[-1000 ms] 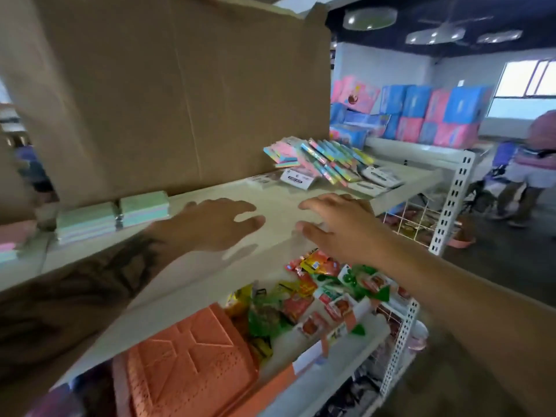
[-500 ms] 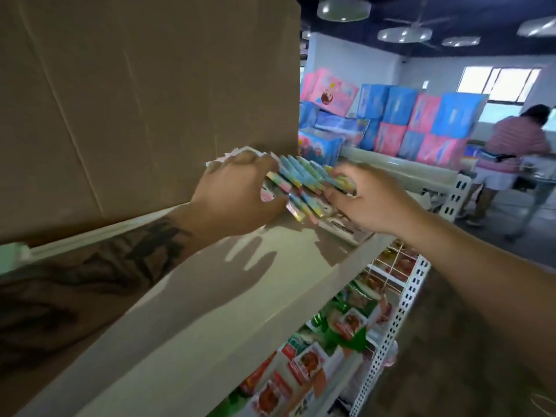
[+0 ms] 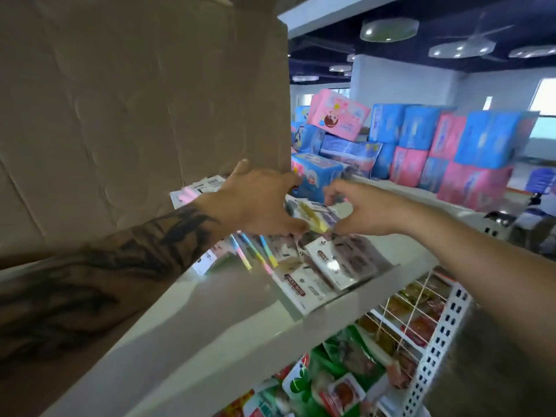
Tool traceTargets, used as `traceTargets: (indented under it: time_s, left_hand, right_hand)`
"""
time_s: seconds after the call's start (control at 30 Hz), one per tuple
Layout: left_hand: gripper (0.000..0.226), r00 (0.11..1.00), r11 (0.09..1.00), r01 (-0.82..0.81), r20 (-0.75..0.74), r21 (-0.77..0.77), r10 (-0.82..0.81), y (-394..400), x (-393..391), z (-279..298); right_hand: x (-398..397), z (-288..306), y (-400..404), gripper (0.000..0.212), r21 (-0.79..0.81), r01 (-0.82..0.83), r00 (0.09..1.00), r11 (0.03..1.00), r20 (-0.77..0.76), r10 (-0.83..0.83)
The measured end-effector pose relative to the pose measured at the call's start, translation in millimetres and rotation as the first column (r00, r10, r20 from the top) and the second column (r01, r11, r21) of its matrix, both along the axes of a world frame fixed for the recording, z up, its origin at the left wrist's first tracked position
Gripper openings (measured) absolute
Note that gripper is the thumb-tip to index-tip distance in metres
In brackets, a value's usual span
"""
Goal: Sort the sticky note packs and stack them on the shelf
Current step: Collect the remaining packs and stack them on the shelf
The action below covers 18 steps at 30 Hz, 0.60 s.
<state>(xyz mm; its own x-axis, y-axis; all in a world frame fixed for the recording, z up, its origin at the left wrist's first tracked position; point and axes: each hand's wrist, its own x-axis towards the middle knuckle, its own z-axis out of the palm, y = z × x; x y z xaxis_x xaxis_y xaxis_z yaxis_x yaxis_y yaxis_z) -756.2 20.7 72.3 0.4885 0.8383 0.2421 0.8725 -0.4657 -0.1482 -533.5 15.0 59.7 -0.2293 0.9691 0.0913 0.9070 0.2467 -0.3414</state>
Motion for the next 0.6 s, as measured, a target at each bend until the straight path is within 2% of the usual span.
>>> traceTargets:
  time_s: [0.1,0.17,0.23,0.33,0.5,0.6]
  left_hand:
    - [0.096,0.998,0.992,-0.06,-0.032,-0.115,0.056,8.3,19.3,8.0]
    - [0.099,0.994,0.967,-0.111,-0.034,-0.229,0.106,11.9,27.4,10.6]
    - [0.101,0.987,0.949,-0.158,-0.036,-0.274,0.154,15.5,31.5,11.0]
    - [0.099,0.978,0.937,-0.202,-0.005,-0.284,0.21,13.6,34.5,13.0]
    - [0.093,0.964,0.941,-0.24,0.056,-0.24,0.261,-0.2,28.1,15.2]
    - [0.091,0.947,0.945,-0.286,0.104,-0.16,0.304,-15.5,17.0,21.2]
  right_hand:
    - [10.6,1.5,19.9,0.049,-0.057,-0.089,0.993,0.994,0.075,0.093]
    - [15.4,0.8,31.9,0.053,-0.101,-0.144,0.982,0.984,0.106,0.155]
    - [17.7,1.0,40.3,0.055,-0.114,-0.211,0.968,0.971,0.114,0.224]
    - [17.8,1.3,47.1,0.057,-0.077,-0.312,0.94,0.947,0.118,0.319]
    - [21.6,0.6,50.3,0.062,0.003,-0.366,0.93,0.931,0.047,0.365]
    - [20.0,4.5,47.7,0.058,0.04,-0.394,0.919,0.918,0.013,0.394]
